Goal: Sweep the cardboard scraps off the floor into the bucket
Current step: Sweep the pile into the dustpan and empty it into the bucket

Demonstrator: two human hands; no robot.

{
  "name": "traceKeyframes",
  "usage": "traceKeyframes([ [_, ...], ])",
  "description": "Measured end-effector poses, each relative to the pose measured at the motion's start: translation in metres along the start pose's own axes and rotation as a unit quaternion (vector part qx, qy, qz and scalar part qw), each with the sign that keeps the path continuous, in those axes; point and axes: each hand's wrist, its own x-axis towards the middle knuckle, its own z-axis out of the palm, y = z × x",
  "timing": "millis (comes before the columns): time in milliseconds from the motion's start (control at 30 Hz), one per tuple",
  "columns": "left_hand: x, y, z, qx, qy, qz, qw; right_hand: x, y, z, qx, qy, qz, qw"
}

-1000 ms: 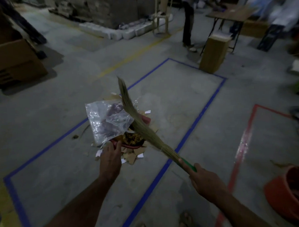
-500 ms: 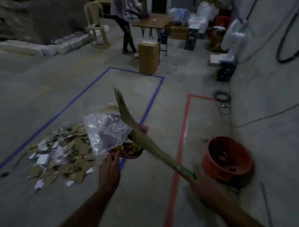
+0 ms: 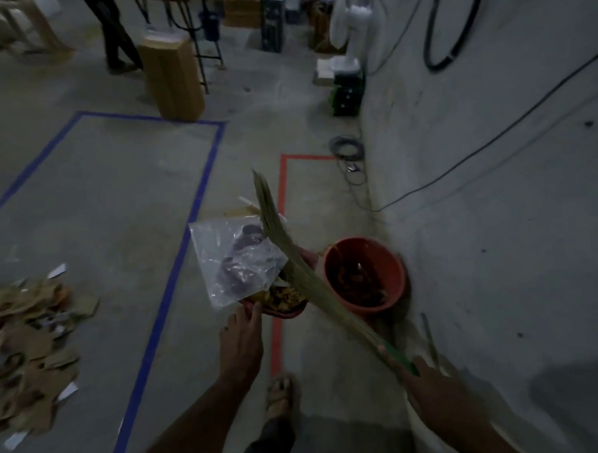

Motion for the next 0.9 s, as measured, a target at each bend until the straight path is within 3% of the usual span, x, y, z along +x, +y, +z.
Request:
traceKeyframes([
  [100, 0.038, 0.039, 0.026, -0.002, -0.027, 0.044, 0.999, 0.020, 0.036, -0.006, 0.026, -0.095, 0.054, 0.994],
  [167, 0.065, 0.066, 0.041, -0.013, -0.053, 0.066, 0.996, 0.024, 0.063, 0.008, -0.022, -0.077, 0.079, 0.994],
  [267, 0.099, 0.105, 0.070, -0.005, -0.078, 0.088, 0.993, 0.044, 0.093, 0.007, 0.057, -0.124, 0.104, 0.985],
  [367, 0.133, 0.139, 0.112, 0.014, -0.103, 0.110, 0.989, 0.059, 0.135, 0.032, 0.033, -0.124, 0.113, 0.985],
  [533, 0.190, 0.200, 0.176, 0.040, -0.153, 0.134, 0.978, 0.107, 0.184, 0.061, 0.048, -0.084, 0.161, 0.982],
  [633, 0.227, 0.227, 0.220, 0.056, -0.171, 0.114, 0.977, 0.154, 0.216, 0.095, -0.001, -0.054, 0.155, 0.986],
  [700, 0.249, 0.242, 0.253, 0.074, -0.179, 0.100, 0.976, 0.184, 0.235, 0.113, 0.019, -0.122, 0.140, 0.982],
  [733, 0.258, 0.248, 0.266, 0.087, -0.181, 0.101, 0.974, 0.195, 0.247, 0.128, 0.043, -0.136, 0.188, 0.972],
  [767, 0.267, 0.255, 0.274, 0.102, -0.182, 0.110, 0.972, 0.207, 0.255, 0.148, 0.055, -0.110, 0.194, 0.973],
  [900, 0.287, 0.272, 0.297, 0.083, -0.162, 0.164, 0.970, 0.227, 0.261, 0.171, 0.097, -0.165, 0.211, 0.958],
])
